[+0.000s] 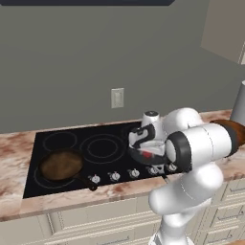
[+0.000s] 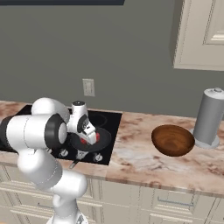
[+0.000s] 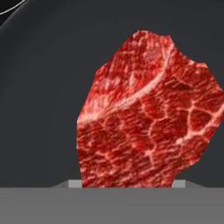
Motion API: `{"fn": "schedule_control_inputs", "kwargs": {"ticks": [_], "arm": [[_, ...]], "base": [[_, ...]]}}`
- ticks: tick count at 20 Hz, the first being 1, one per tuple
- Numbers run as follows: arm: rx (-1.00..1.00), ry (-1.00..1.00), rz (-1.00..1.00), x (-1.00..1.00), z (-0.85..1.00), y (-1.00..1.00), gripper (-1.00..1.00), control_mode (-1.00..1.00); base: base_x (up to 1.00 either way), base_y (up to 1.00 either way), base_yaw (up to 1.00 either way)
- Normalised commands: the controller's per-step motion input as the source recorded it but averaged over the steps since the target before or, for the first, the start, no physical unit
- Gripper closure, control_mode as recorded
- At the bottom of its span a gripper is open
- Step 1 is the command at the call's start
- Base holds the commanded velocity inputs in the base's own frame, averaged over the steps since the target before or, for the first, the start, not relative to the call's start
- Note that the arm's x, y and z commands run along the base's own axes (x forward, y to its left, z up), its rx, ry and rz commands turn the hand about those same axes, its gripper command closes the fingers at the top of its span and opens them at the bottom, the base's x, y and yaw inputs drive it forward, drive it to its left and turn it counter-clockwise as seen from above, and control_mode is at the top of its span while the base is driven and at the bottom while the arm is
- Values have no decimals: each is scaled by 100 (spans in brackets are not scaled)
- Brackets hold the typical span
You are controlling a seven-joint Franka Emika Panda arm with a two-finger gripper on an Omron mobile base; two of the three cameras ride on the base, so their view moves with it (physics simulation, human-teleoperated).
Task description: Place one of the steaks on the plate and the other in the bowl. Then place the bowl in the fridge.
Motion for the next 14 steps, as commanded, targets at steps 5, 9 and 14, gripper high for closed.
{"fn": "schedule_control_inputs", "kwargs": {"ticks": [5,9,14], "arm": [[-13,-6,3,-18,73,-70,100,-100],[-10,-2,4,0,97,-99,100,-100],[-3,3,0,0,70,-100,100,-100]], "base": [[0,0,0],[0,0,0],[0,0,0]]}}
